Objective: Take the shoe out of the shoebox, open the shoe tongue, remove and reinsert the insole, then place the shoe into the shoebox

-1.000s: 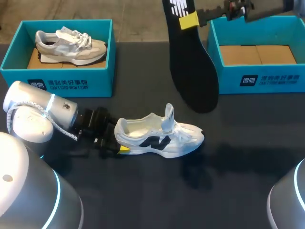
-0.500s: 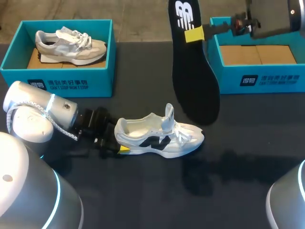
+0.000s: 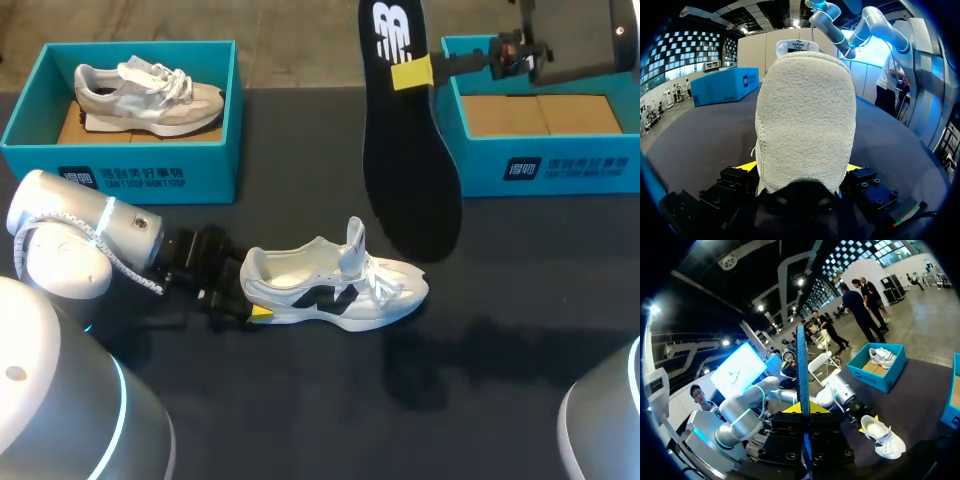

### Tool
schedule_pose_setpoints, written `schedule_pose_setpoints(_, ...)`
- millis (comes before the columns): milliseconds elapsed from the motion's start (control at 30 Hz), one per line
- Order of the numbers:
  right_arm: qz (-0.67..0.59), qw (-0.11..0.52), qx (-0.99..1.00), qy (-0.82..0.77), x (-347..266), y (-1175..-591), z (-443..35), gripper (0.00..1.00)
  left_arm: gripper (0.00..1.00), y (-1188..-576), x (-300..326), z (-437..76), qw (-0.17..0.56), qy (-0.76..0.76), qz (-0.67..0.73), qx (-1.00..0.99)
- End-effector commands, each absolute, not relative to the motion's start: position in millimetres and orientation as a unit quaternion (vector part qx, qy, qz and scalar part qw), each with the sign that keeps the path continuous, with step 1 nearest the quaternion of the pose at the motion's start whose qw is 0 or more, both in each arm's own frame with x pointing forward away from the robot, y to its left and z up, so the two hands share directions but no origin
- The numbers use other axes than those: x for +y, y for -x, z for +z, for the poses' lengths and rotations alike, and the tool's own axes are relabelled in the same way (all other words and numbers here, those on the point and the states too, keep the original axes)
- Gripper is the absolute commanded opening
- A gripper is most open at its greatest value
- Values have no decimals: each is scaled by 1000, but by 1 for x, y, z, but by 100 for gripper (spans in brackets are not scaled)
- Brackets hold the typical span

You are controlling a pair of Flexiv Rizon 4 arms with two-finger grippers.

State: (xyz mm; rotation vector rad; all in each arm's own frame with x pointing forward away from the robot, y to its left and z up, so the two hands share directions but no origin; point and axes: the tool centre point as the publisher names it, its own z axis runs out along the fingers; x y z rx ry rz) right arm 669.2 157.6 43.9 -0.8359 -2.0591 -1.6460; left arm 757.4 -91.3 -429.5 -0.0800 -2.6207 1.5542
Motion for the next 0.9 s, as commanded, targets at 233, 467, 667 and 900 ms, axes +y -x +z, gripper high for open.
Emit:
schedule_pose_setpoints(233,-585,198,-724,307,156,-657,45,0,0,-758,-93,-434,47,26,508,-860)
schedule_pose_setpoints(467,-603,186,-711,311,153,-651,33,0,0,-758,-93,-434,47,26,508,-860)
schedule_pose_setpoints(667,-601,193,-707,319,154,-647,25,0,0,-758,-93,-434,47,26,508,-860)
schedule_pose_setpoints(900,-598,196,-707,323,155,-645,23,0,0,-758,-93,-434,47,26,508,-860)
